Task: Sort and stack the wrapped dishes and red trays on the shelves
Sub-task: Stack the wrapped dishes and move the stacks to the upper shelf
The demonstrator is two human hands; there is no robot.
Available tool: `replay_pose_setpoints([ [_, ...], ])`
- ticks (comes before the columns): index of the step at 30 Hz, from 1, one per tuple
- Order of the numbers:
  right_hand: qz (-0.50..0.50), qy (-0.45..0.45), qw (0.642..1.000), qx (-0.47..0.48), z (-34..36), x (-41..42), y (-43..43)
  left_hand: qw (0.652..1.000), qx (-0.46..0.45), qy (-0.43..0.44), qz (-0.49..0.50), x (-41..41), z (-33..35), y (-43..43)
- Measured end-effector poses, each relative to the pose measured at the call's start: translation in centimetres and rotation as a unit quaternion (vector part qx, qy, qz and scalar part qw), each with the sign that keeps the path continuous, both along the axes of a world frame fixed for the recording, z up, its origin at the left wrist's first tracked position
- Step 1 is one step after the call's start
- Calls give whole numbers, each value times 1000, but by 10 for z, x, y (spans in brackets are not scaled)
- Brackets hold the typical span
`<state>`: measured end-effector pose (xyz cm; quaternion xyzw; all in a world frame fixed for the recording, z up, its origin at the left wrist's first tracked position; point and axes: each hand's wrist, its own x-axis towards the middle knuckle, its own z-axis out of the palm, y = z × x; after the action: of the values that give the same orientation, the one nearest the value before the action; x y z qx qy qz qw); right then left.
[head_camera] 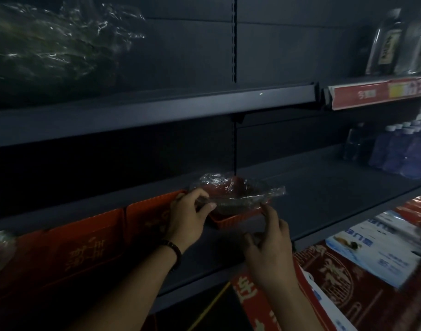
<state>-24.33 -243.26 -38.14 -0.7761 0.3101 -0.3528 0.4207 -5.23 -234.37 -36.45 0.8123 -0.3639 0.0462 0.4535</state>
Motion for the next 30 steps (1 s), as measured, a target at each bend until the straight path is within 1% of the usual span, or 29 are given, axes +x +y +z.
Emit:
replay_pose_setpoints([
  [3, -3, -18, 1000, 13, 2, -3, 1, 1000, -11, -9, 6, -5, 8, 12],
  [11, 10, -53, 998, -11, 21, -19, 22, 998, -45, -35, 14, -42, 33, 77],
  [15, 18, -49, 996, -76, 31, -41, 34, 997, -71, -15, 8, -70, 44, 118],
  [19, 37, -52, 994, -85, 45, -58, 55, 997, -71, 6, 17, -93, 55, 153],
  [21, 56, -59, 994, -74, 57, -67, 68, 997, -67, 14, 21, -105, 66, 176],
  [24, 86, -69, 992, -58, 75, -84, 92, 997, -67, 1, 25, -125, 84, 209],
  [30, 108, -80, 988, -70, 125, -114, 137, 992, -126, -8, 32, -170, 124, 263],
])
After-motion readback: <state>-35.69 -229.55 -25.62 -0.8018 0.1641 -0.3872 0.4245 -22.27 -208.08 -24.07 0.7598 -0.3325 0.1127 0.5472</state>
